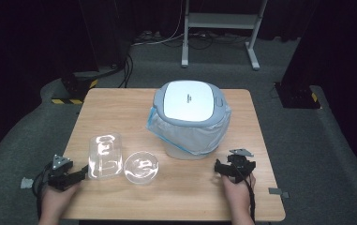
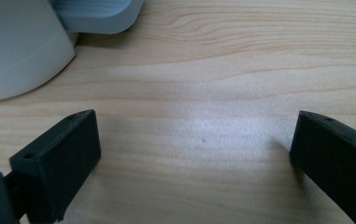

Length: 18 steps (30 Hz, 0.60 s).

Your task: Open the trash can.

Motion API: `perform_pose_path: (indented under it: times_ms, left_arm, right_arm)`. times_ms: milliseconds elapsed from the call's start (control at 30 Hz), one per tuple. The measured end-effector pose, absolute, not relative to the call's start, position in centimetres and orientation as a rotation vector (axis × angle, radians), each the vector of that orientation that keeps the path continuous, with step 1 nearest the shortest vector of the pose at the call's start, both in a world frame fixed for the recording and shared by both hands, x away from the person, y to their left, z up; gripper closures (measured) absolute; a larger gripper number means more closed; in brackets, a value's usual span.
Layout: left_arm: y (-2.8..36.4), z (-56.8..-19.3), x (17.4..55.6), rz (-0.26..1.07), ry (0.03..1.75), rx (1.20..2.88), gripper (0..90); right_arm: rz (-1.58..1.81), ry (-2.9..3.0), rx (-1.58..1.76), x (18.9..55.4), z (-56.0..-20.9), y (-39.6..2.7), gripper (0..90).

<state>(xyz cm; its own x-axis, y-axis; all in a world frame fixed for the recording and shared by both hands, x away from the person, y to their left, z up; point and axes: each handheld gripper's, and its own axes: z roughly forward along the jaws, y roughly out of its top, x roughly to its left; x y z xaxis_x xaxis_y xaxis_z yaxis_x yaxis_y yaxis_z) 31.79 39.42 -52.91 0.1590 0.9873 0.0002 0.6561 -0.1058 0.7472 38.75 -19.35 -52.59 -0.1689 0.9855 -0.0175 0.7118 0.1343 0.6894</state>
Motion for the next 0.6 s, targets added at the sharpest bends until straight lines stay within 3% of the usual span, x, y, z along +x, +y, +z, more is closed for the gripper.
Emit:
perform_pose_path:
  times_ms: [400, 600]
  left_arm:
    - [39.31, -52.93, 31.72, 0.688, 1.557, 1.837, 26.0]
    - [39.15, -52.98, 31.82, 0.666, 1.56, 1.85, 14.0]
  right_arm:
    - [0.768, 1.956, 1.613, 38.57, -52.6, -19.41, 2.4]
    - [0.77, 1.961, 1.606, 38.55, -52.6, -19.45, 2.4]
